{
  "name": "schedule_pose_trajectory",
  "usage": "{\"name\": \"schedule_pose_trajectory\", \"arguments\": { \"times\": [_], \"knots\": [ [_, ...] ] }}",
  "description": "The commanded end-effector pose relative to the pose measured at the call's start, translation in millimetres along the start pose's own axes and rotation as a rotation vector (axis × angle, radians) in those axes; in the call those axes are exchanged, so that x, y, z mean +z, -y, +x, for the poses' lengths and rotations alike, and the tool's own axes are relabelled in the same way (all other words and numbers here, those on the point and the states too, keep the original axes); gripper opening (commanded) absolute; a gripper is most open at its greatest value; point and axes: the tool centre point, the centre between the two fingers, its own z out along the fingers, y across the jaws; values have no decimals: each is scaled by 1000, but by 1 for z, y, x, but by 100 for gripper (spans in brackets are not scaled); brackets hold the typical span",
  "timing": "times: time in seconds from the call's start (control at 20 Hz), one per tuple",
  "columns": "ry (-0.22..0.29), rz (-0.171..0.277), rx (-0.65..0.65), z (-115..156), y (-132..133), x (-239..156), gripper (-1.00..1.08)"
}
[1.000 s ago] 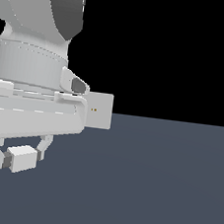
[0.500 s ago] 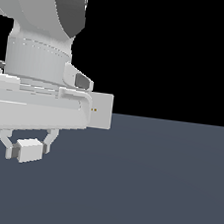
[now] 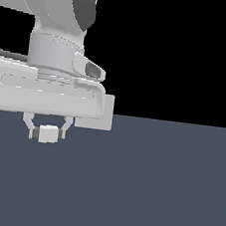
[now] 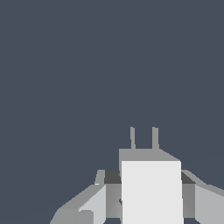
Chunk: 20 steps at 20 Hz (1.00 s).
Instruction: Plug the charger into the wall socket.
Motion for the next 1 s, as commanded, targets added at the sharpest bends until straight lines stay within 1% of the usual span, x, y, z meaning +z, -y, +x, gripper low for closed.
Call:
{"name": "schedule_pose_trajectory", "arguments": {
  "times": [0.0, 0.5, 0.7, 0.95],
  "knots": [
    [-1, -7, 88, 6, -9, -8, -100],
    [-1, -33, 413, 17, -46, -35, -100],
    [0, -41, 505, 18, -58, -43, -100],
    [0, -48, 582, 17, -67, -50, -100]
  ]
}}
